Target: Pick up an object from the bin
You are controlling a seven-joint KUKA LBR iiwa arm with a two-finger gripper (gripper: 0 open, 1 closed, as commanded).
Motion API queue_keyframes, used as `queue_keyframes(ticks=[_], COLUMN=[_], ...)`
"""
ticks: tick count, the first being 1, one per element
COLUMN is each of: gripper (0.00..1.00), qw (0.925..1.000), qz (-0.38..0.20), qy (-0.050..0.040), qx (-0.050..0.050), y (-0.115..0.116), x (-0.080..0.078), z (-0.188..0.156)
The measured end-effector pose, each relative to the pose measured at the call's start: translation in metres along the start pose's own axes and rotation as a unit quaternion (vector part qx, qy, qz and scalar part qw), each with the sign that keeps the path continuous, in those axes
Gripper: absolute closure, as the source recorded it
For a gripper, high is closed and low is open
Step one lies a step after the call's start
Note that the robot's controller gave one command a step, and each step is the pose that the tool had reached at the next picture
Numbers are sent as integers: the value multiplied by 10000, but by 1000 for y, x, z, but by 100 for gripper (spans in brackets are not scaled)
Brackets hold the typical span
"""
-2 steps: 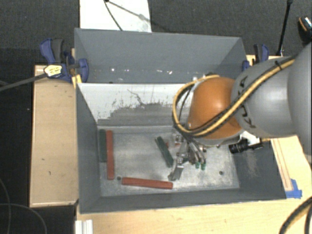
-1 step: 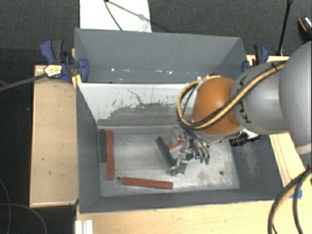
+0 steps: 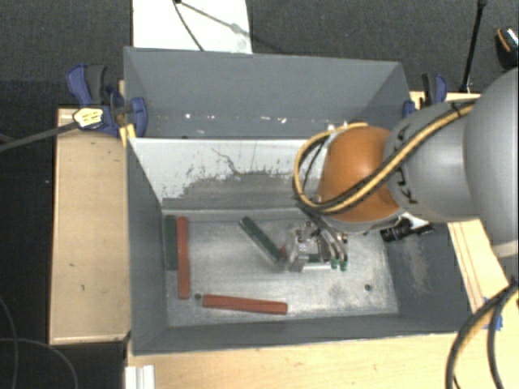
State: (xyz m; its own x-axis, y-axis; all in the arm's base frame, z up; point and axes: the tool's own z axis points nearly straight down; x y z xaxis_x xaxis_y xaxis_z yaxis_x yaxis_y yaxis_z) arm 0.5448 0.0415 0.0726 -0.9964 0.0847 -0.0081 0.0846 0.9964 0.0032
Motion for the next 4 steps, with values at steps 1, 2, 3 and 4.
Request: queue_keyframes(ticks=[1,2,3,4], gripper=[0,0,0,100], qw=[10000,9965,9589,9586], qz=[18,832,2837,2847], qy=[22,47,39,26], qx=[8,28,24,20], y=[-1,-78,-87,-87], x=[2,8,46,45], z=[2,2,2,1])
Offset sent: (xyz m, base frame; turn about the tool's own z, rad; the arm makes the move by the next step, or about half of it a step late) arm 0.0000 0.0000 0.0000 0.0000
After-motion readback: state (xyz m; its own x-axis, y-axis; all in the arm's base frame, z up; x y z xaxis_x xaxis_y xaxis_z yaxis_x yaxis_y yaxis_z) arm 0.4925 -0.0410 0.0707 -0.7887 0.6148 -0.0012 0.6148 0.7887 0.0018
